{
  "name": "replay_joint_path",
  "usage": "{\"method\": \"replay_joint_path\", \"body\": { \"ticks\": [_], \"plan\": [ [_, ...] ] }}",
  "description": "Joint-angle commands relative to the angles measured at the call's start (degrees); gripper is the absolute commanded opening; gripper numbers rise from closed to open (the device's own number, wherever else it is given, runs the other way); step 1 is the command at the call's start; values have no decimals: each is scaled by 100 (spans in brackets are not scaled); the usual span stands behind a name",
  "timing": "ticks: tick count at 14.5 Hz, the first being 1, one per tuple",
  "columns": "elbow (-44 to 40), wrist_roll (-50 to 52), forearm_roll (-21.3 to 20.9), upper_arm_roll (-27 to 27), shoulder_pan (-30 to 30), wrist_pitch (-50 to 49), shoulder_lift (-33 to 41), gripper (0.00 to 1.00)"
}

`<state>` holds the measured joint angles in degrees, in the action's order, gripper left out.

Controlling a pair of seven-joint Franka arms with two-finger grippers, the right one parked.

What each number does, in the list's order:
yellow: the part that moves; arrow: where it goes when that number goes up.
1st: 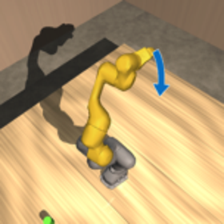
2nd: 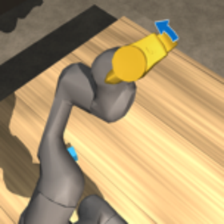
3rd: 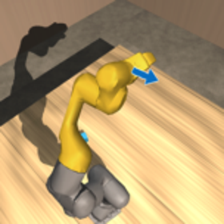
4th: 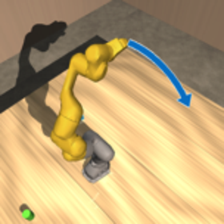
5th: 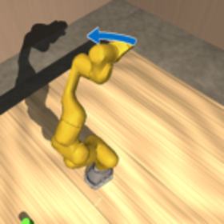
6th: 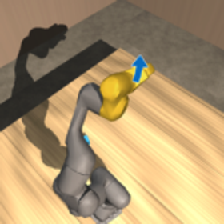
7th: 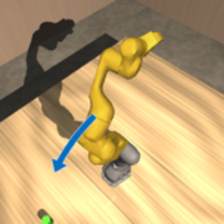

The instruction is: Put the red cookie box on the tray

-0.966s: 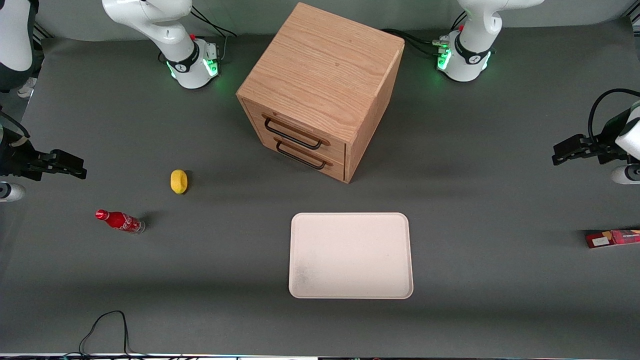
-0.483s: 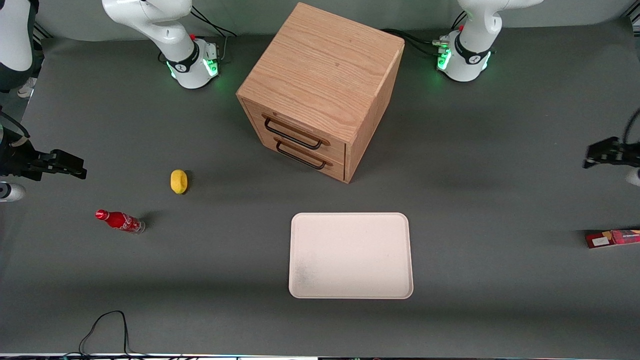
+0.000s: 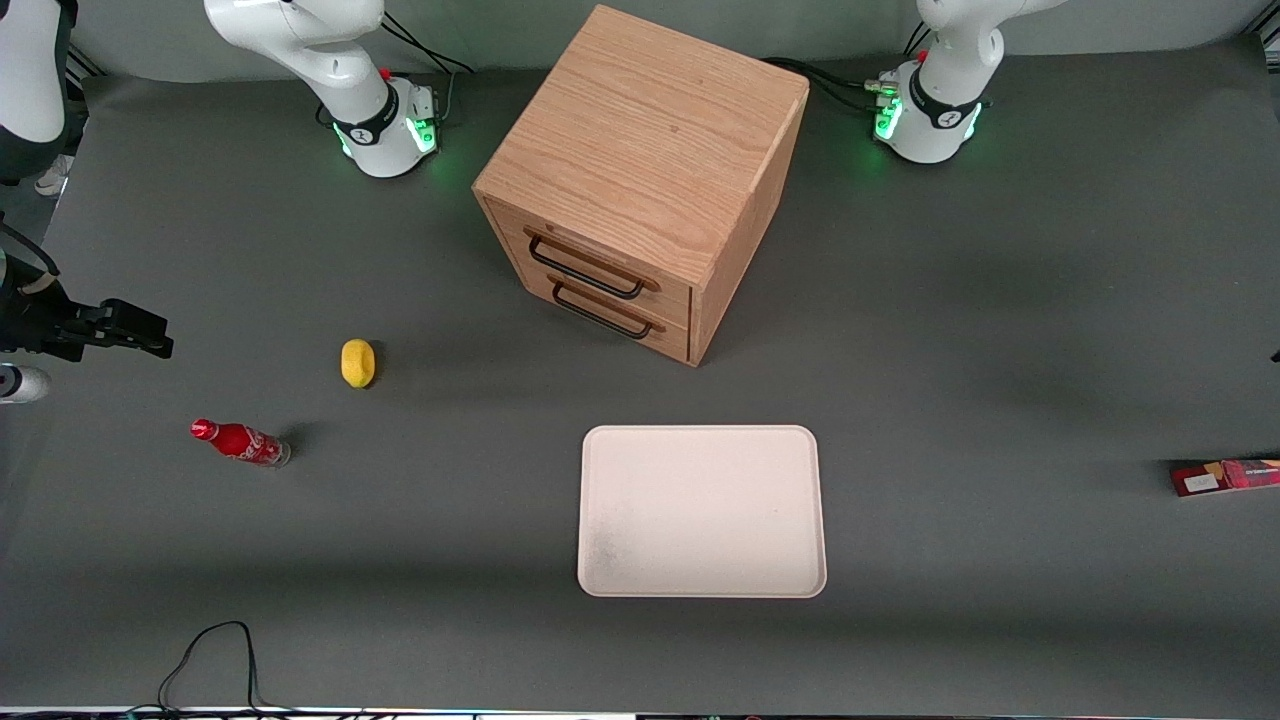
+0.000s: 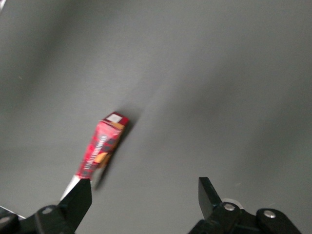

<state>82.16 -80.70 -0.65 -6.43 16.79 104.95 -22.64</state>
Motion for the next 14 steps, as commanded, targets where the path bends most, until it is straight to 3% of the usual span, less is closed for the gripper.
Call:
{"method": "replay_joint_path", "body": {
  "ticks": [1, 7, 14],
  "plan": [
    [-499, -972, 21, 19, 184, 253, -468, 97],
    [-1579, -1879, 82, 28, 554, 377, -1646, 98],
    [-1528, -2090, 117, 37, 826, 1052, -2183, 98]
  ]
}}
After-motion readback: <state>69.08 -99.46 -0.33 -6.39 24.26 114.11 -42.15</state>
